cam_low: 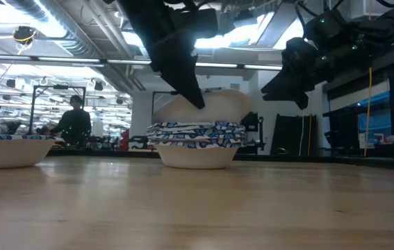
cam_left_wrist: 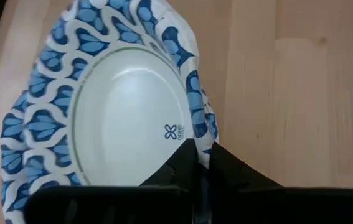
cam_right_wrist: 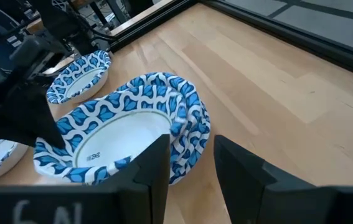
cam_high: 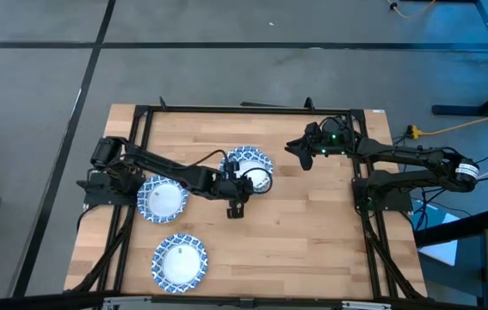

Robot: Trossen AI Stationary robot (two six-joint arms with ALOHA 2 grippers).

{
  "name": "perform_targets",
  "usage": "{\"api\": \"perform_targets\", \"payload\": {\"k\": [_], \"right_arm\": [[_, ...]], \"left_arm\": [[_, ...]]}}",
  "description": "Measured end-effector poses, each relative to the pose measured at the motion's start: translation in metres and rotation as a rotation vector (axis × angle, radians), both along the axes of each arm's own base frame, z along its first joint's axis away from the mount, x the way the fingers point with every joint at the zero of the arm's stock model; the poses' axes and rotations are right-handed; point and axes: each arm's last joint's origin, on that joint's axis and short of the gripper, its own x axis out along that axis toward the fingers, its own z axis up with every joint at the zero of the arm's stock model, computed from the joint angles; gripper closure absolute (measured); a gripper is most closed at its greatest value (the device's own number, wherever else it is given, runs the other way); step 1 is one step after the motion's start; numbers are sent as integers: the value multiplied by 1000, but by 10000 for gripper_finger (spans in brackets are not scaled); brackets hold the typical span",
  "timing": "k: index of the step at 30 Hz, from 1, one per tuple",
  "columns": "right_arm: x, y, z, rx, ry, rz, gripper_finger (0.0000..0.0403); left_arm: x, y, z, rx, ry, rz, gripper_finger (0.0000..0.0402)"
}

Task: Nest bowls inside each other
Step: Stack the white bowl on top of the white bowl

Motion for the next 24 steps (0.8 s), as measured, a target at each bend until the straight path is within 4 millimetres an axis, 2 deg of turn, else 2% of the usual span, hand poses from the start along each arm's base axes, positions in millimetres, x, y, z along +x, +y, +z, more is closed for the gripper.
{"api": "perform_targets", "payload": {"k": [5, 10, 15, 24], "right_arm": [[0, 0, 0, -7, 1, 7, 277], [0, 0, 0, -26, 5, 16, 277], [0, 0, 0, -28, 5, 17, 277], [0, 0, 0, -45, 9, 25, 277]], "left_arm": [[1, 7, -1, -46, -14, 80, 347], [2, 17, -2, -120, -5, 97, 278], [0, 23, -2, -72, 4, 126, 217], [-20, 40, 24, 32, 9, 235, 207]]}}
